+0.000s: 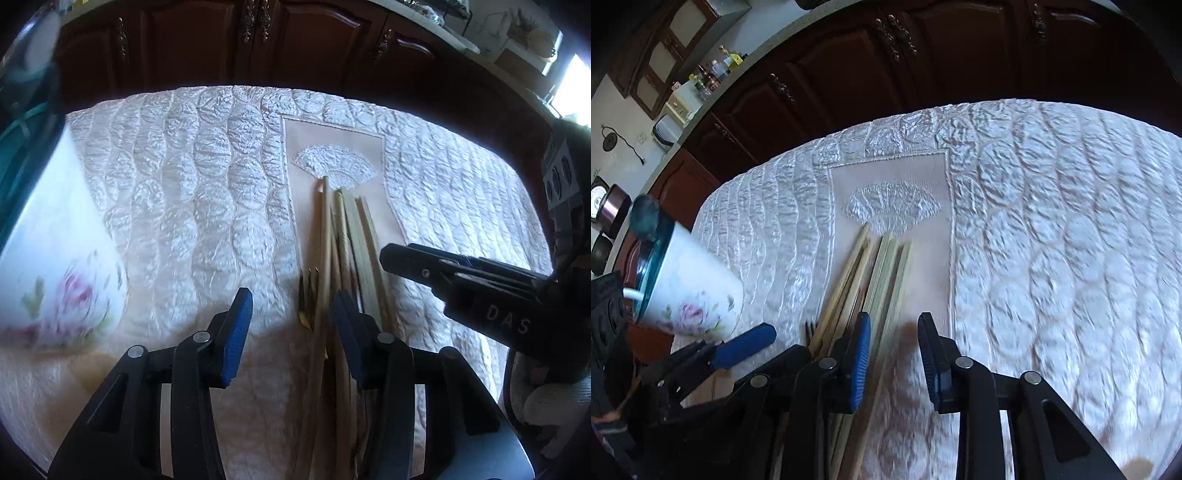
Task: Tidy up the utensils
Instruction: 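Move both tools back over the chopsticks on the placemat, then grasp a chopstick with the left tool while the right tool grasps another chopstick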
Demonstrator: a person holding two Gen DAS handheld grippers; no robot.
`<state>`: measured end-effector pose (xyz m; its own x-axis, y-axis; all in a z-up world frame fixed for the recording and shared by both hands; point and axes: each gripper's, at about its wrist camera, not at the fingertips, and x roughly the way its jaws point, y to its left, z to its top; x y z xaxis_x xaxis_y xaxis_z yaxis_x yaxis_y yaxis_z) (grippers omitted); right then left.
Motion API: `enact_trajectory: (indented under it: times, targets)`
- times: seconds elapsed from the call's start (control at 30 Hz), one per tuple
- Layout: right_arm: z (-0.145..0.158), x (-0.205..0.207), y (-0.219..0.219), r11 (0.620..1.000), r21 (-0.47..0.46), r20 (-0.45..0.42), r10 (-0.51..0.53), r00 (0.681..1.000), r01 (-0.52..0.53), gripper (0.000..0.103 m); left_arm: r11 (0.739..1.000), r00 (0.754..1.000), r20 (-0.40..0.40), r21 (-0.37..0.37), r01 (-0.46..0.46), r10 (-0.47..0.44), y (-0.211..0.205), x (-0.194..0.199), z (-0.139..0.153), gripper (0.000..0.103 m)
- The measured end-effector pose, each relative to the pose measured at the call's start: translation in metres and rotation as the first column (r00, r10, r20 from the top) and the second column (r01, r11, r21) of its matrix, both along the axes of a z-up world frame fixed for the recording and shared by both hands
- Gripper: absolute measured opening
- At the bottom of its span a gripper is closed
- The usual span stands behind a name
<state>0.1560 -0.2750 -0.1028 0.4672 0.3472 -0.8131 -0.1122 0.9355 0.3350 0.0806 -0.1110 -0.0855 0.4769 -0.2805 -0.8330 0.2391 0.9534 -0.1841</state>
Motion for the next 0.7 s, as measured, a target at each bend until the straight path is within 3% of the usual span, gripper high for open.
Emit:
enact_trajectory:
  times: [0.17, 0.4, 0.6, 0.7]
  targets:
    - [-0.006, 0.016, 0.002, 0.999, -0.034, -0.012, 0.011, 1.0, -0.011, 0.013, 1.0, 1.0, -0.01, 0.016, -0.006, 0.006, -0.004, 0.012, -0.003, 0.04]
    - [0.007, 0.002, -0.017, 0.976, -0.206, 0.034, -0.059, 0.998, 0.065, 0.012, 0.999, 1.0, -0.016, 0.038, -0.009, 0.01, -0.015, 0.03, -0.003, 0.04]
    - [0.009, -0.01, -0.048, 0.993, -0.077, 0.024, -0.093, 0.995, 0.095, 0.012, 0.996, 0.999, -0.04, 0.084, -0.007, 0.011, -0.032, 0.053, -0.009, 0.04]
    - [0.014, -0.013, -0.048, 0.998, -0.024, 0.032, -0.062, 0.998, 0.062, 0.012, 0.995, 0.999, -0.044, 0.096, -0.017, 0.021, -0.04, 0.064, -0.009, 0.04]
